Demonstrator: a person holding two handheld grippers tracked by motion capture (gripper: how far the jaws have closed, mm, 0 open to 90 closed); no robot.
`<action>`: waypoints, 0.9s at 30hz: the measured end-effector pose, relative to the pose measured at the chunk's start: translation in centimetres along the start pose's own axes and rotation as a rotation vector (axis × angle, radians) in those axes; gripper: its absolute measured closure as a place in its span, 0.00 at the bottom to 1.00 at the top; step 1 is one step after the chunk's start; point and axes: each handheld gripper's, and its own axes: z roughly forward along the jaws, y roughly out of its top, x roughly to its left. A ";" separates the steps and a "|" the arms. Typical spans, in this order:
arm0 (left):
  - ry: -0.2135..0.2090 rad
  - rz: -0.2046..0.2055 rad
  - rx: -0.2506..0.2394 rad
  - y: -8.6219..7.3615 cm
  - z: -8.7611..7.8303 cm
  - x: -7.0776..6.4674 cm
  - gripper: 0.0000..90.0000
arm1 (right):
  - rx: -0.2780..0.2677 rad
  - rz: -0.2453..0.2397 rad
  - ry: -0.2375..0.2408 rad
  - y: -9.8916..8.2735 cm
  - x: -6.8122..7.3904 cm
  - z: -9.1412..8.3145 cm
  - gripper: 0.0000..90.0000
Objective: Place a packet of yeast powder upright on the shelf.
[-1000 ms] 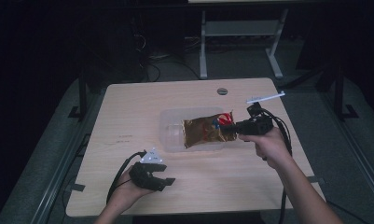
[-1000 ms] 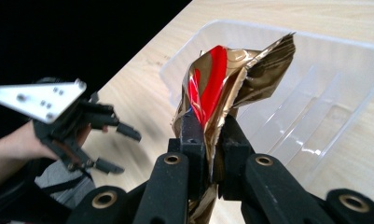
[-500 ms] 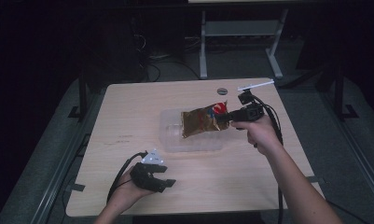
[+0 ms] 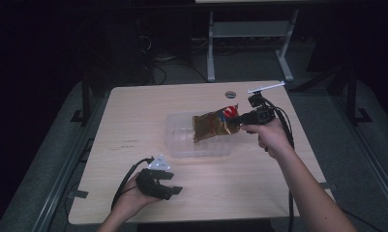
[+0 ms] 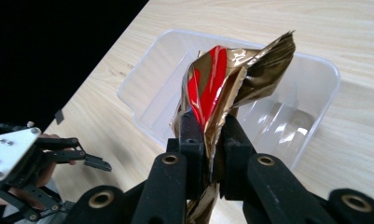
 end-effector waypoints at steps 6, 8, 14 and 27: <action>-0.001 -0.002 0.004 -0.1 0.0 0.0 0.41 | -0.008 0.002 0.011 0.1 0.1 0.3 0.84; 0.000 -0.009 -0.002 -0.1 0.0 0.0 0.41 | -0.013 -0.005 0.012 0.1 0.1 0.4 0.83; -0.001 -0.013 0.000 -0.1 0.0 0.1 0.41 | -0.028 -0.014 0.011 0.3 0.5 0.1 0.77; 0.002 -0.020 -0.003 -0.1 0.0 0.2 0.40 | -0.052 -0.015 0.000 -0.2 0.5 -1.0 0.74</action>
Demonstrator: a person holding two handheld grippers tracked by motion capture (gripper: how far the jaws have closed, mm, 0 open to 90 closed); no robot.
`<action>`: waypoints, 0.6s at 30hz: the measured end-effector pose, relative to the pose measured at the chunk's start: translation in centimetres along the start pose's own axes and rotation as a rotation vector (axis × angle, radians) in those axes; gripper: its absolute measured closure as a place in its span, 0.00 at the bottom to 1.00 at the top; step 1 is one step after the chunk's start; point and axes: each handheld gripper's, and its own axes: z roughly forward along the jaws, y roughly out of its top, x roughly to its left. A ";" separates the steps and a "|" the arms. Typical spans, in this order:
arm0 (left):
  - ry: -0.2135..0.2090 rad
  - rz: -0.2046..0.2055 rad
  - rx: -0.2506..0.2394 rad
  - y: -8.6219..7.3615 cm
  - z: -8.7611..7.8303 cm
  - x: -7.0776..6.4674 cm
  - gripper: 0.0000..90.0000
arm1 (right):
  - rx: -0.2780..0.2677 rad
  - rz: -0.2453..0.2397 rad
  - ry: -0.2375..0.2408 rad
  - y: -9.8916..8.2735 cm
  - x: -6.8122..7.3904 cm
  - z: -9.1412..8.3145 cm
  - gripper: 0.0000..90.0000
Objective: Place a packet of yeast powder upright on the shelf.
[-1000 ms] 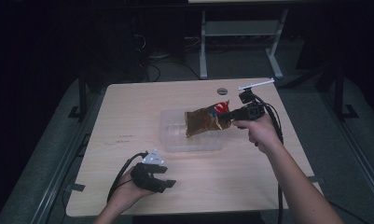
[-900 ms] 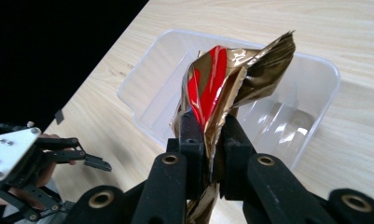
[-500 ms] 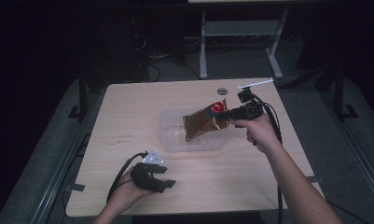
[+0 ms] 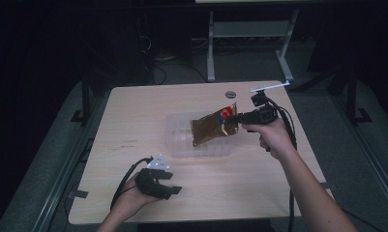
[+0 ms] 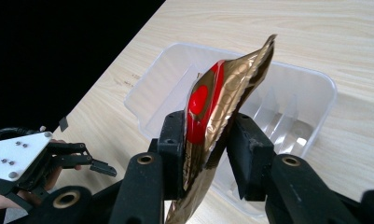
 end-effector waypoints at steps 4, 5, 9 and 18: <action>0.001 -0.003 0.001 0.0 0.0 0.0 0.40 | -0.008 0.002 -0.003 -0.2 -0.2 -0.4 0.76; 0.002 -0.004 0.002 0.0 0.0 0.0 0.40 | -0.009 0.001 -0.004 -0.3 -0.3 -0.5 0.76; 0.004 -0.008 0.001 0.0 0.0 0.1 0.40 | -0.026 0.002 0.000 -0.3 -0.4 -1.1 0.78; 0.003 -0.013 0.003 0.0 0.0 0.0 0.40 | -0.035 -0.001 -0.011 -0.1 -0.2 -1.1 0.99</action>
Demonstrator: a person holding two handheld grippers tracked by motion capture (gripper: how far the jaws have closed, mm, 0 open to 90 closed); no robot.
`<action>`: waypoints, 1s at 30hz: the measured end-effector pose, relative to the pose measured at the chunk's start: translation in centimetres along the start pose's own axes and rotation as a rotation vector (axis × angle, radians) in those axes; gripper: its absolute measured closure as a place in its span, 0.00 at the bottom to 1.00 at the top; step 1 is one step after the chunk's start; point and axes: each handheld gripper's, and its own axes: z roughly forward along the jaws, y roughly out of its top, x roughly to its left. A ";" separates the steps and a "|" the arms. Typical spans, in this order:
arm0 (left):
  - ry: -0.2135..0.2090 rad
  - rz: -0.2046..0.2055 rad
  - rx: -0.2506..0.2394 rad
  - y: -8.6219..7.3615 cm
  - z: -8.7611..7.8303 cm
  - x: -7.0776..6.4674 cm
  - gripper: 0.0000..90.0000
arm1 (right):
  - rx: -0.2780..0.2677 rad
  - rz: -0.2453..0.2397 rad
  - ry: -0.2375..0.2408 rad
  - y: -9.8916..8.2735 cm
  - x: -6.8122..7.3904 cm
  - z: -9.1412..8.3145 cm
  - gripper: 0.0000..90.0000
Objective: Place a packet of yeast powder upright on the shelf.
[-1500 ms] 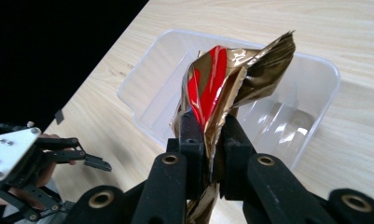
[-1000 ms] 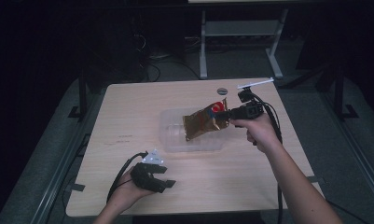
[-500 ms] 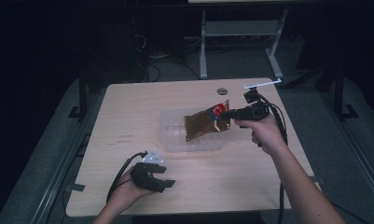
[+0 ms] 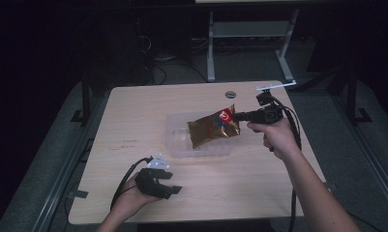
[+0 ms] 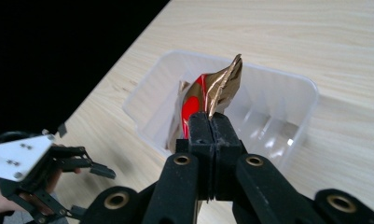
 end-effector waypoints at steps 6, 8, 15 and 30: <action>0.011 0.006 -0.004 0.0 -0.2 0.2 0.40 | -0.030 0.004 -0.013 0.4 0.7 -0.2 1.00; 0.034 0.003 -0.045 0.5 -0.5 0.3 0.42 | -0.031 0.004 -0.009 0.4 0.7 -0.2 1.00; 0.114 0.014 -0.185 4.7 -2.2 2.4 0.99 | -0.016 -0.012 -0.009 0.7 1.2 0.3 1.00; 0.186 0.010 -0.192 13.7 2.2 6.4 1.00 | -0.016 -0.012 -0.010 0.8 1.0 0.2 1.00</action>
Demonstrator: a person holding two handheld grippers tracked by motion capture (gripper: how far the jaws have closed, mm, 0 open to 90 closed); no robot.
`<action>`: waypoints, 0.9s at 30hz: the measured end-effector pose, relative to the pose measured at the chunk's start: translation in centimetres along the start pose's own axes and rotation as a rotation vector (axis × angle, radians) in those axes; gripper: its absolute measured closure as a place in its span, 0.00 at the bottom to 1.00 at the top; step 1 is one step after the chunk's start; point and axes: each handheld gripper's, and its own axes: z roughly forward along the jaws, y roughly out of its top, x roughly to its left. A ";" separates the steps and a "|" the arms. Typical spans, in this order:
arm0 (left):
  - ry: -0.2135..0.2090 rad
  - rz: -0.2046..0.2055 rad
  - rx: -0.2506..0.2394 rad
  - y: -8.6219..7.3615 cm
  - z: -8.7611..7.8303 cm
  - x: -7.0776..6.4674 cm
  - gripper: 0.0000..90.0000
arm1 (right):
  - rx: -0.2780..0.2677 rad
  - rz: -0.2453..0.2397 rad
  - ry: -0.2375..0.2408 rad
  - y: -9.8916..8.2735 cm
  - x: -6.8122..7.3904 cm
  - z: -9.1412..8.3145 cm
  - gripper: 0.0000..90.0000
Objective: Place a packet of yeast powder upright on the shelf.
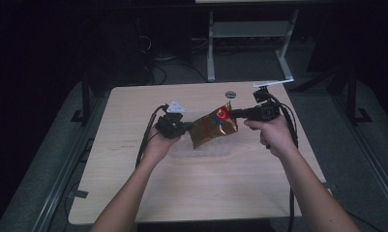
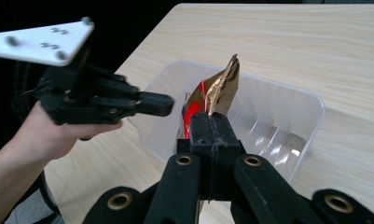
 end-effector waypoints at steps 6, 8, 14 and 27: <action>0.007 -0.006 0.034 0.4 1.6 0.0 1.00 | -0.007 0.000 0.010 -0.1 -0.1 -0.2 1.00; 0.005 -0.004 0.039 0.5 2.0 0.0 1.00 | -0.006 -0.007 0.011 -0.2 0.0 -0.3 1.00; 0.006 -0.008 0.041 0.7 2.9 -0.1 1.00 | -0.007 -0.027 0.030 -0.3 0.6 -0.4 1.00; -0.003 -0.052 0.043 -0.2 1.4 1.0 0.89 | -0.007 -0.052 0.053 1.1 1.7 1.7 1.00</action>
